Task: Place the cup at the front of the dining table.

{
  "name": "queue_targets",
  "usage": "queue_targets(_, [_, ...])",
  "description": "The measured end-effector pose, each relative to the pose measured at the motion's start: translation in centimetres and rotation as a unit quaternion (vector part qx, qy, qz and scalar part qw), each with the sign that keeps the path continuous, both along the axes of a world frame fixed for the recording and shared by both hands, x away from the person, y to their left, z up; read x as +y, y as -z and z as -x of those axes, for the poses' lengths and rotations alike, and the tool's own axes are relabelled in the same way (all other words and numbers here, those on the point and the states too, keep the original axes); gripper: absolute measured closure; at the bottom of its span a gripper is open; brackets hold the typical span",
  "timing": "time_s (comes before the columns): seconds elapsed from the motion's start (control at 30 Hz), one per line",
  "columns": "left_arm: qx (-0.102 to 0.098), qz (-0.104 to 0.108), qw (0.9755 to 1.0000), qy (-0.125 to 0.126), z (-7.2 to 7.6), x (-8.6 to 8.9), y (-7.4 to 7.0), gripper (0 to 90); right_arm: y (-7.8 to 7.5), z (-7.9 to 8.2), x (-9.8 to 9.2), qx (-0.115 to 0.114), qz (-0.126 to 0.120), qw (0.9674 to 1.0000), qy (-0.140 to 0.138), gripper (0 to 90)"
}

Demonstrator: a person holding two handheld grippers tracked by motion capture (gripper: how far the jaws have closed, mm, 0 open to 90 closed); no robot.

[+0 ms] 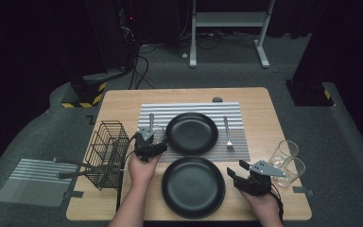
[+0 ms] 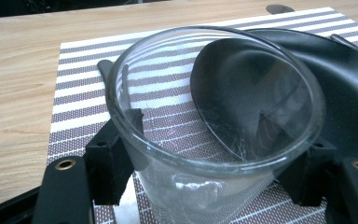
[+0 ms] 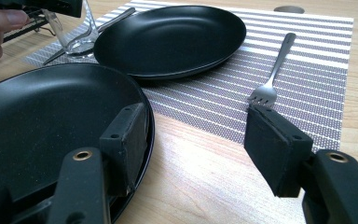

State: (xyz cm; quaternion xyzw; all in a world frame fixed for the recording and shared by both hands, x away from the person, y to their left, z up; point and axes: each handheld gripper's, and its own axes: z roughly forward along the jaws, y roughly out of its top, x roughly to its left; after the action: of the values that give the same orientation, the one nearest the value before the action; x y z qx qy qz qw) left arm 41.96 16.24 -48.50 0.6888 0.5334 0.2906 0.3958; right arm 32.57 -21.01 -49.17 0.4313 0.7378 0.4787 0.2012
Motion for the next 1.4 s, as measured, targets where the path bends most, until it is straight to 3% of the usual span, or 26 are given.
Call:
queue_targets(0.07, [0.002, 0.008, 1.0000, 0.002, 0.0, -0.1, 0.2, 29.7, 0.1, -0.1, 0.0, 0.001, 0.003, 1.0000, -0.002, 38.5])
queue_targets(0.27, [-0.013, -0.009, 0.9999, 0.002, 0.3, -0.3, 0.7, 29.5, 0.1, -0.1, 0.0, 0.005, 0.005, 1.0000, -0.005, 38.5])
queue_targets(0.37, [-0.006, -0.004, 1.0000, 0.005, 0.3, -0.2, 0.6, 28.7, 0.1, 0.0, 0.1, 0.007, 0.005, 1.0000, -0.004, 38.4])
queue_targets(0.53, [0.011, -0.026, 0.9995, 0.013, 0.8, -0.3, 0.6, 19.9, 0.0, 0.0, 0.0, 0.002, 0.001, 1.0000, -0.001, 38.1])
queue_targets(0.63, [0.006, -0.010, 0.9999, 0.009, 1.5, -0.2, 0.6, 18.7, 0.0, -0.1, 0.0, 0.003, 0.000, 1.0000, 0.000, 38.0])
queue_targets(0.67, [0.013, -0.010, 0.9998, 0.014, 1.8, 0.1, 0.4, 18.7, 0.1, -0.1, 0.0, 0.002, 0.002, 1.0000, -0.001, 38.0])
queue_targets(0.73, [0.001, -0.001, 0.9999, 0.011, 2.2, 0.1, 0.6, 18.7, 0.0, -0.1, 0.0, 0.001, 0.002, 1.0000, -0.002, 38.0])
queue_targets(0.9, [0.000, 0.002, 0.9999, 0.017, 3.3, -0.1, 0.7, 19.2, 0.0, -0.1, 0.0, 0.002, 0.004, 1.0000, -0.002, 38.0])
queue_targets(1.13, [-0.001, 0.011, 0.9994, 0.033, 5.3, 0.1, 1.0, 24.8, 0.1, -0.1, 0.0, 0.002, 0.002, 1.0000, 0.000, 38.1])
queue_targets(1.3, [-0.009, 0.012, 0.9984, 0.055, 7.3, 0.7, 1.0, 36.1, 0.0, 0.0, -0.1, 0.002, 0.003, 1.0000, 0.001, 38.4])
queue_targets(1.4, [0.000, 0.012, 0.9978, 0.065, 8.4, 1.3, 1.1, 42.3, 0.0, -0.1, -0.1, 0.001, 0.006, 1.0000, -0.001, 38.8])
